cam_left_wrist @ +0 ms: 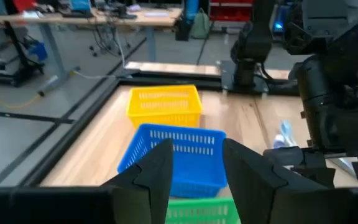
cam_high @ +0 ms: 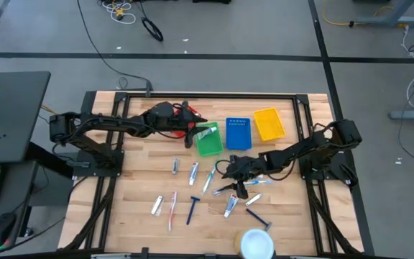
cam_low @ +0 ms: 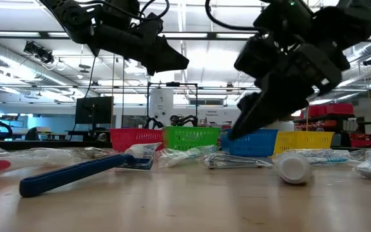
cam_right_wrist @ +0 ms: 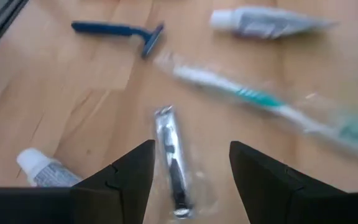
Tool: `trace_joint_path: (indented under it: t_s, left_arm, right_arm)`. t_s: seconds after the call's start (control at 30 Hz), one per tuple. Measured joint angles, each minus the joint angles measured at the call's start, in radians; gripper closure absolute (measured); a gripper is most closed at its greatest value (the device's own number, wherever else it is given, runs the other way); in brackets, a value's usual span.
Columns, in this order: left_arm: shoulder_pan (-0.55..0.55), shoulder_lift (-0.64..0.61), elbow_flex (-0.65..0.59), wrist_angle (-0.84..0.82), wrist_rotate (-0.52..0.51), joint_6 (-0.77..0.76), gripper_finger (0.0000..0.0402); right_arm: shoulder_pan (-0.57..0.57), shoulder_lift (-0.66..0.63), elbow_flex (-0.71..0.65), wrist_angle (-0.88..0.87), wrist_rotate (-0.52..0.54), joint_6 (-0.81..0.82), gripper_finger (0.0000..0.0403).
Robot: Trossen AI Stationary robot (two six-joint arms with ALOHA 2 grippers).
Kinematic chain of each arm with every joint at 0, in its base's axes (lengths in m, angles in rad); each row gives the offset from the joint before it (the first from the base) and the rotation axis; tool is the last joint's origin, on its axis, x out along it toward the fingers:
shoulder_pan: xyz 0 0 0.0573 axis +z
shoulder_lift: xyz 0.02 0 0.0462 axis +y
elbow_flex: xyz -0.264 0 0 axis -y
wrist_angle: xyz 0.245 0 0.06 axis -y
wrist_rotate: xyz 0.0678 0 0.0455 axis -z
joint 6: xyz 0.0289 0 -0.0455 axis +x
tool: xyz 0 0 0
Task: Pick & Place Travel size toiletries
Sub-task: Put the silver nail cutter into the blue bin
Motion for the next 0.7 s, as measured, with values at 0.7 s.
trace_joint_path:
  t_s: [0.7]
  left_arm:
    - [-0.008, 0.001, 0.000, -0.100, 0.000, 0.003, 0.0254]
  right_arm:
    - [0.030, 0.099, 0.018, -0.032, 0.073, -0.116, 0.0293]
